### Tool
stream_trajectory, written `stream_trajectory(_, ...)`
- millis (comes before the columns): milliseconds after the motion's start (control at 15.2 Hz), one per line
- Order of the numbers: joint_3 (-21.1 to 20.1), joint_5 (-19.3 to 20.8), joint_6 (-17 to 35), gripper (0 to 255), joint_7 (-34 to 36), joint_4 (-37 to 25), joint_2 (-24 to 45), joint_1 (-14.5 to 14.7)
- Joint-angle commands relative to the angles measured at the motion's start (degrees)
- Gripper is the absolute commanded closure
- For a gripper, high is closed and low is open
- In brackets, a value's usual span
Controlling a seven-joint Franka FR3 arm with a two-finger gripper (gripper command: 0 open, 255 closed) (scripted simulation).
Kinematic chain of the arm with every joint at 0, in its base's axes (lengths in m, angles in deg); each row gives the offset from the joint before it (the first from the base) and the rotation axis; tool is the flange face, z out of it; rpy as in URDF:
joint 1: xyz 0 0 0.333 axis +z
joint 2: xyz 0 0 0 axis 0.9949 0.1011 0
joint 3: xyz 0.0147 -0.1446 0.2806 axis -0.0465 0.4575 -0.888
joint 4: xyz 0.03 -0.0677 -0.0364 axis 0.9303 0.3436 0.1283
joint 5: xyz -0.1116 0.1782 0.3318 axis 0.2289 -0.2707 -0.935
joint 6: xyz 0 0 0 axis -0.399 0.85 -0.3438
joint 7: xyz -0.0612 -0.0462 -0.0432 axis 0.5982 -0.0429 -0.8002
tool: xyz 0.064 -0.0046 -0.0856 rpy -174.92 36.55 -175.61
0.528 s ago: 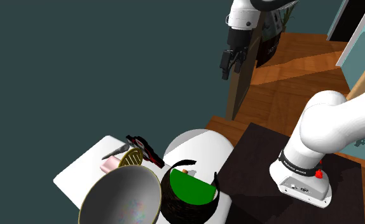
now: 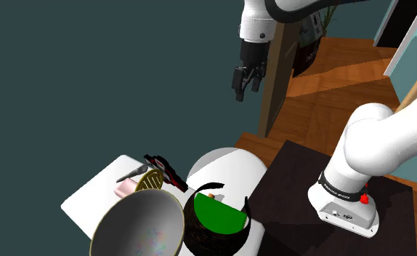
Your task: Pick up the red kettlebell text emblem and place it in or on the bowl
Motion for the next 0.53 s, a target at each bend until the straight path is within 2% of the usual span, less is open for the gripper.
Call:
stream_trajectory(0, -2.6, -1.1, 1.3, 0, 2.6, -1.2, 2.4, 0.9)
stream_trajectory(462, -11.3, -2.9, 4.8, 0, 11.5, -7.8, 12.2, 2.9)
